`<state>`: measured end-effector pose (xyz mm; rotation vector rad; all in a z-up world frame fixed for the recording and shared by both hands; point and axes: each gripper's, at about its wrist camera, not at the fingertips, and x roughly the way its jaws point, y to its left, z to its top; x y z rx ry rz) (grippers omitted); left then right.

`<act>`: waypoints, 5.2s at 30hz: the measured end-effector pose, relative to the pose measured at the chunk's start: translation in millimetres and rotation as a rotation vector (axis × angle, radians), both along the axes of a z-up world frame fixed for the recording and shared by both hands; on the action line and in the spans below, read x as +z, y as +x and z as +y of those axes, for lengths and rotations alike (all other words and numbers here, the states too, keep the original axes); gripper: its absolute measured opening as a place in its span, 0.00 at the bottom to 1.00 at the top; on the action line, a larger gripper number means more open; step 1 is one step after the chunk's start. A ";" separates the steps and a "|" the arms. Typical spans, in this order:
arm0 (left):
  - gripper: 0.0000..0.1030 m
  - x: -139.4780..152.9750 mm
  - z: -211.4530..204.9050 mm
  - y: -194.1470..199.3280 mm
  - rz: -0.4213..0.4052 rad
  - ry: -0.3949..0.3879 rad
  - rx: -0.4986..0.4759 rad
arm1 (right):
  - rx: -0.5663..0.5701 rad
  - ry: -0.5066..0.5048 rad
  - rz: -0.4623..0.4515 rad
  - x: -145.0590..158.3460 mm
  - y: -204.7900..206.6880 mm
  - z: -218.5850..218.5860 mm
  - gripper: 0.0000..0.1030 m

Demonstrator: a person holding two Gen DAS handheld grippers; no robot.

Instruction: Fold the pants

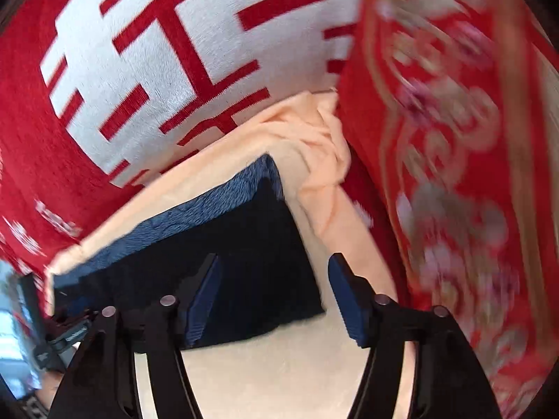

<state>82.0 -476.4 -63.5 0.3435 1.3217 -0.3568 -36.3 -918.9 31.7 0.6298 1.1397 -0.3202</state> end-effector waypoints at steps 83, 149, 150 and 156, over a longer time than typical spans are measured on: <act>0.50 -26.7 480.4 145.1 0.047 -0.274 0.167 | 1.332 0.079 0.171 -96.7 357.6 718.1 0.04; 0.86 -41.6 307.6 75.6 -0.040 -0.013 -0.126 | 0.121 0.655 -0.014 -133.0 82.4 417.1 0.08; 0.86 -41.3 307.2 73.2 -0.041 -0.009 -0.140 | 0.111 0.635 -0.005 -129.5 80.0 415.4 0.08; 0.86 -43.4 302.4 41.3 -0.070 0.042 -0.239 | 0.081 0.576 0.039 -134.3 56.0 422.2 0.07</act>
